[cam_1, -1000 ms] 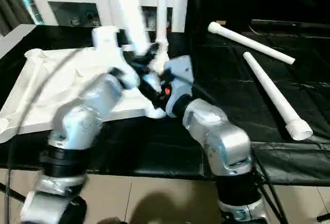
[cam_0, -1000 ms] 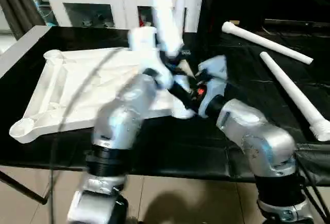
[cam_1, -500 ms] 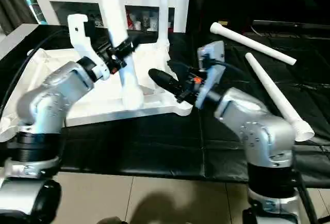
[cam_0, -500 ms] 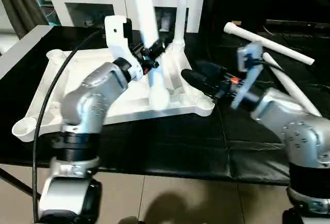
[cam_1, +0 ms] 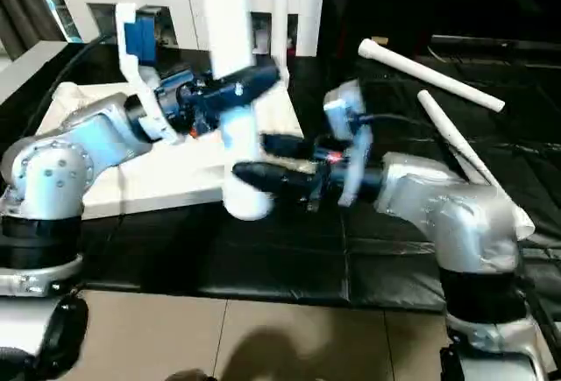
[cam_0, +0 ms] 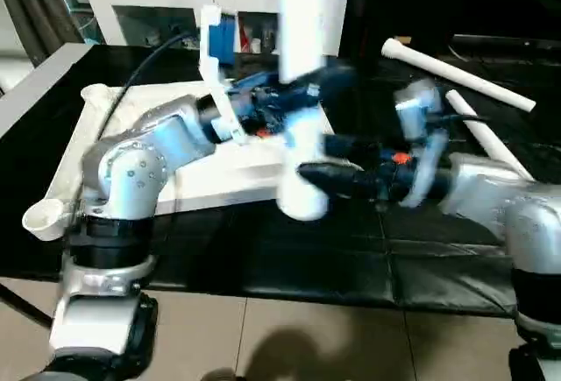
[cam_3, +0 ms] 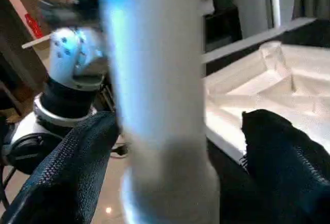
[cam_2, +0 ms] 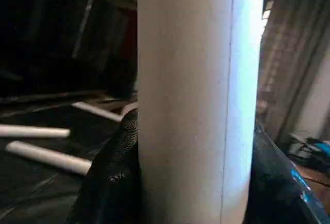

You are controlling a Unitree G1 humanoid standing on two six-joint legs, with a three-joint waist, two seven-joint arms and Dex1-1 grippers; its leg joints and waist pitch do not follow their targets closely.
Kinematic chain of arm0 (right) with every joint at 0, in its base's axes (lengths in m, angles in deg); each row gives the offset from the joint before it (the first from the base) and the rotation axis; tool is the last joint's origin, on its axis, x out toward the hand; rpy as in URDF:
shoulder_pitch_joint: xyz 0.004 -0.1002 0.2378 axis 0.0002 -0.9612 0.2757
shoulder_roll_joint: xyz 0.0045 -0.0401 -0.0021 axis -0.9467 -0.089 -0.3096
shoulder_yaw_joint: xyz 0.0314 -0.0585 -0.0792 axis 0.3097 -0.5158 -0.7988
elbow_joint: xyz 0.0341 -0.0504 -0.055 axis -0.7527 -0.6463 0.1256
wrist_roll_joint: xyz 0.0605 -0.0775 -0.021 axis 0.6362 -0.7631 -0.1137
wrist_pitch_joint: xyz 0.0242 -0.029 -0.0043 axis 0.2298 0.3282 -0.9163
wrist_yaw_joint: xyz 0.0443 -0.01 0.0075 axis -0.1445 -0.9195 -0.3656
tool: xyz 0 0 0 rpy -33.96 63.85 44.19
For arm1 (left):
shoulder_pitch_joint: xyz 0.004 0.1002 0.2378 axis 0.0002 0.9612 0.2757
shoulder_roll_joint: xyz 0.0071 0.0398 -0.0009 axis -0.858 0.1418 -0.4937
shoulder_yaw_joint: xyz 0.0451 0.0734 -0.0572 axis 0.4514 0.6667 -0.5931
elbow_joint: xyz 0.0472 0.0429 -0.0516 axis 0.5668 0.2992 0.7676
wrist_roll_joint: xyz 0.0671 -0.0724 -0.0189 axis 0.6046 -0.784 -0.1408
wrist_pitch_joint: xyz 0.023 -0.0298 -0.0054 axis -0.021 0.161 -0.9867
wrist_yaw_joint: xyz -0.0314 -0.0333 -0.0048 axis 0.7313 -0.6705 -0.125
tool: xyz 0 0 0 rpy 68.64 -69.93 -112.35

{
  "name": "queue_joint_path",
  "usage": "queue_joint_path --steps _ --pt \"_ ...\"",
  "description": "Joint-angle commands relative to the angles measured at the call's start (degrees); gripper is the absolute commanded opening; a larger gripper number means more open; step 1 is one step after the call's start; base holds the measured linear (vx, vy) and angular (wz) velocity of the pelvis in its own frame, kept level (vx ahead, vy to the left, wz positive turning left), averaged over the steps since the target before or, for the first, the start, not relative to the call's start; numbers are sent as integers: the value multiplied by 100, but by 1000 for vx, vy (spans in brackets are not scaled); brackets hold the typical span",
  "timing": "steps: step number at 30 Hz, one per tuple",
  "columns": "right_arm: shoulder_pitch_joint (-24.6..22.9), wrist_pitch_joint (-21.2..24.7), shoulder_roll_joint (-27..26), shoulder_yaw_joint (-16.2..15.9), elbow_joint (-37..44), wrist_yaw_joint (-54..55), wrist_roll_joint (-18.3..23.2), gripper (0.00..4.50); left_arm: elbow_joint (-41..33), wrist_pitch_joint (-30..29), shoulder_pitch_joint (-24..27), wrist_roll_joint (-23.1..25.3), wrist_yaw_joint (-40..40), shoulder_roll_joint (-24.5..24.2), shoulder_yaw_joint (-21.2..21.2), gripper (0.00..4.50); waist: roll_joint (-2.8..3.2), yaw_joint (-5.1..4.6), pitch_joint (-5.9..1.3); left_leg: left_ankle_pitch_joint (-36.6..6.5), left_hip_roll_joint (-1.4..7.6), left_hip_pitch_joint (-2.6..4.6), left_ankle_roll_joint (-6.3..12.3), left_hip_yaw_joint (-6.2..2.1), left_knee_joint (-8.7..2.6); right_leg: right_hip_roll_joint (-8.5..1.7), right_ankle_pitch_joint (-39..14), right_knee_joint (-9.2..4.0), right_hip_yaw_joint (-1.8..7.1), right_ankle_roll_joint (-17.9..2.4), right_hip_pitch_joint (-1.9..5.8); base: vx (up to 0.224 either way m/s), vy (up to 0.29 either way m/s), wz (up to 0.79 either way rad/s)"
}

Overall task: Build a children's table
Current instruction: Insert table leg to table base

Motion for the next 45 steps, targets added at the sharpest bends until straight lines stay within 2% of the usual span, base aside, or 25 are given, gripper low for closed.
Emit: queue_joint_path --steps 1,4,6,11,12,20,22,25,29,32,33,38,39,44,45 --pt "53 -39 -104 -65 -33 -41 -11 403 -198 -119 -82 -182 134 18 86 188 -82 22 -396 -119 386 19 256 -115 -370 -674 -978 -411 414 -886 346 0 0 0" --pt "49 -61 -174 -46 -81 -27 42 382 -261 -141 -36 -206 261 -24 155 188 -69 19 -398 -89 397 25 267 -124 -375 -658 -971 -408 413 -798 337 0 0 0" --pt "33 -55 -175 -58 -78 -84 95 349 -257 -140 -29 -210 275 -31 162 188 -70 18 -400 -67 392 27 268 -122 -375 -654 -926 -409 414 -768 335 0 0 0" --pt "-14 -48 -164 -88 -47 -180 133 329 -259 -174 -26 -220 308 -30 156 188 -62 28 -407 -40 392 23 262 -123 -372 -651 -871 -401 412 -761 338 0 0 0" --pt "-20 -52 -167 -86 -47 -192 121 302 -256 -177 -28 -218 311 -28 154 188 -60 30 -406 -52 392 25 258 -124 -372 -654 -876 -404 413 -761 337 0 0 0" --pt "-90 -128 -131 -165 -15 -201 65 252 -274 -154 -13 -188 324 -46 169 188 -58 49 -405 -48 394 27 245 -124 -375 -646 -906 -403 412 -723 332 0 0 0" --pt "-95 -134 -131 -171 -13 -203 59 224 -271 -161 -14 -193 318 -43 162 188 -60 54 -408 -52 391 27 242 -121 -372 -649 -902 -404 414 -733 333 0 0 0" --pt "-102 -163 -141 -186 -11 -197 11 213 -266 -147 -7 -165 294 -39 157 188 -59 62 -405 -70 394 26 231 -124 -378 -659 -933 -407 414 -728 335 0 0 0" --pt "-137 -379 -123 -294 -8 -38 -267 206 -411 -138 115 -170 357 -79 208 188 -53 54 -405 -84 395 29 202 -127 -381 -650 -938 -407 413 -702 331 0 0 0" --pt "-166 -464 -195 -243 28 120 -304 201 -342 -128 98 -167 21 61 74 188 -50 57 -408 -99 397 26 205 -124 -375 -660 -911 -406 415 -733 334 0 0 0" --pt "-175 -490 -219 -228 47 164 -320 201 -268 -173 57 -213 -166 159 -13 244 -51 58 -406 -115 400 24 189 -126 -374 -664 -910 -409 413 -748 335 0 0 0" --pt "-191 -615 -199 -285 111 237 -461 196 -249 64 14 -87 -449 329 -98 267 -54 66 -404 -99 393 21 204 -124 -376 -649 -899 -419 419 -737 336 0 0 0" --pt "-196 -683 -196 -314 127 290 -550 196 -187 356 -19 206 -788 464 -112 292 -59 63 -404 -86 392 14 215 -130 -378 -648 -896 -424 416 -703 344 0 0 0" --pt "-194 -733 -235 -334 180 421 -613 195 16 1088 -151 793 -1604 866 -269 327 -79 63 -415 -43 385 -7 270 -131 -362 -657 -795 -421 416 -649 377 0 0 0" --pt "-201 -739 -245 -339 202 460 -616 195 132 1431 -200 1153 -1993 976 -262 331 -74 68 -419 -24 388 1 287 -131 -356 -659 -770 -418 414 -647 369 0 0 0"
